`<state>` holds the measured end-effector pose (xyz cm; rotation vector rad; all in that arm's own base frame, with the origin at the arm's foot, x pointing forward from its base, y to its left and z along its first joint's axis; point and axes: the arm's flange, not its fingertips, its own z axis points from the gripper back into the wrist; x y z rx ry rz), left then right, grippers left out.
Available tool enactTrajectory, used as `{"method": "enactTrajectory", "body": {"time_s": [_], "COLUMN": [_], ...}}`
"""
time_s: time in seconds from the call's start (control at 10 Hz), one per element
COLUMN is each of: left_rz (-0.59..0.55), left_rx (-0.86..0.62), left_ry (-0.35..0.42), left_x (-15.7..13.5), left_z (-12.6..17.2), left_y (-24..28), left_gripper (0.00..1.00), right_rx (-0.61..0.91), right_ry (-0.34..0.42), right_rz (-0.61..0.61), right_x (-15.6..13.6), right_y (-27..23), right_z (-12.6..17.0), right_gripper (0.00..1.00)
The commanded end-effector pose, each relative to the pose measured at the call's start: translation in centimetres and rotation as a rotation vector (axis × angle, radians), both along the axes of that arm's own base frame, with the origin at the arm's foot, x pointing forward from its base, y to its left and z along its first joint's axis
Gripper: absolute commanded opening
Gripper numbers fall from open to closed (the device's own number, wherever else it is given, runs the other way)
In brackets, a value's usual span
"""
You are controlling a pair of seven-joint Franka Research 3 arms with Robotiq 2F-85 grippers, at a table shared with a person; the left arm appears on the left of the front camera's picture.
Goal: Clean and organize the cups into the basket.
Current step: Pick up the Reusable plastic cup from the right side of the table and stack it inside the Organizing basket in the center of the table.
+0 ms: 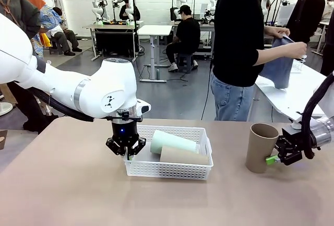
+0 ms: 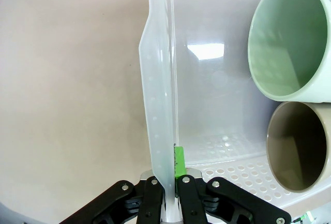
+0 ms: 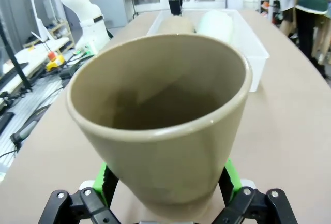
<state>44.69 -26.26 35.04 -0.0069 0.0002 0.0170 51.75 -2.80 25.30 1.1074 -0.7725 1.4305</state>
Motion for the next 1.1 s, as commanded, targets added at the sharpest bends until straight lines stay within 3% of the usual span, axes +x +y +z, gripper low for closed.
{"method": "enactTrajectory", "body": {"time_s": [0.0, 0.3, 0.4, 0.5, 0.6, 0.7, 0.9, 1.0], "left_rz": [0.002, 0.002, 0.002, 0.002, 0.002, 0.002, 0.002, 0.002], "left_rx": [-0.002, -0.002, -0.002, -0.002, -0.002, -0.002, -0.002, -0.002], "left_ry": [0.0, 0.0, 0.0, 0.0, 0.0, 0.0, 0.0, 0.0], "left_x": [-0.1, -0.1, -0.1, -0.1, -0.1, -0.1, -0.1, -0.1], "left_z": [0.0, 0.0, 0.0, 0.0, 0.0, 0.0, 0.0, 0.0], "left_y": [0.0, 0.0, 0.0, 0.0, 0.0, 0.0, 0.0, 0.0], "left_gripper": [0.0, 0.0, 0.0, 0.0, 0.0, 0.0, 0.0, 0.0], "right_rx": [-0.018, -0.016, -0.017, -0.014, -0.004, 0.004, 0.018, 0.025], "right_ry": [0.009, 0.024, 0.023, 0.028, 0.028, 0.025, 0.025, 0.024], "right_rz": [0.048, 0.096, 0.129, 0.13, 0.123, 0.117, 0.104, 0.065], "right_x": [-0.2, -0.2, -0.4, -0.3, -0.3, -0.4, -0.5, -0.6], "right_y": [1.1, 2.8, 3.1, 3.1, 2.8, 2.5, 1.9, 1.7], "right_z": [-0.9, -1.3, -1.5, -1.5, -1.3, -1.1, -0.7, 0.4], "right_gripper": [1.0, 1.0, 0.9, 0.41, 0.31, 0.0, 0.0, 0.22]}}
